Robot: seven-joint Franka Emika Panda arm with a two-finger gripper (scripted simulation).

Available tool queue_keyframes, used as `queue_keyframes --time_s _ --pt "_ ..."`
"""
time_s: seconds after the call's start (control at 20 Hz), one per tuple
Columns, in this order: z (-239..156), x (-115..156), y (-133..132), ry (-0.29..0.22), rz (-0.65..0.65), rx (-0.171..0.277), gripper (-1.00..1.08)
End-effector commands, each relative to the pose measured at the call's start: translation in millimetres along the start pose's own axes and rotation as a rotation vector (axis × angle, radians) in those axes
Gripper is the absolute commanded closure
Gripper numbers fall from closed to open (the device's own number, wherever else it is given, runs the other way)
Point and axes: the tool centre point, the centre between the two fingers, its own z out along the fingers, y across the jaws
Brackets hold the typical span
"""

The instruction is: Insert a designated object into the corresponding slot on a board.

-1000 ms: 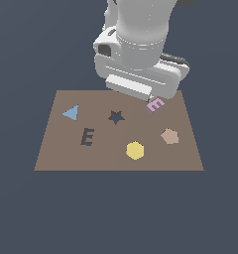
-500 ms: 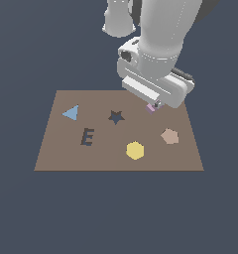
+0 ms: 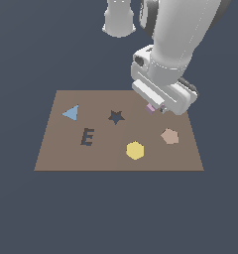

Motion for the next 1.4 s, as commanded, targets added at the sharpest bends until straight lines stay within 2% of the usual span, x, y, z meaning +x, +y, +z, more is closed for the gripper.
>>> queue_keyframes --time_s 0.0,0.4,0.85,1.3,1.35 --pt "4.2 -3.9 -3.5 0.0 0.033 0.0 -0.92" --pt "10.8 -10.0 -9.6 0.0 0.082 -0.001 -0.92" --pt "11.6 -9.3 -9.5 0.0 0.078 -0.001 -0.92" --pt "30.2 -9.0 -9.0 0.0 0.077 -0.001 -0.92" --pt "30.2 -9.0 -9.0 0.0 0.077 -0.001 1.08"
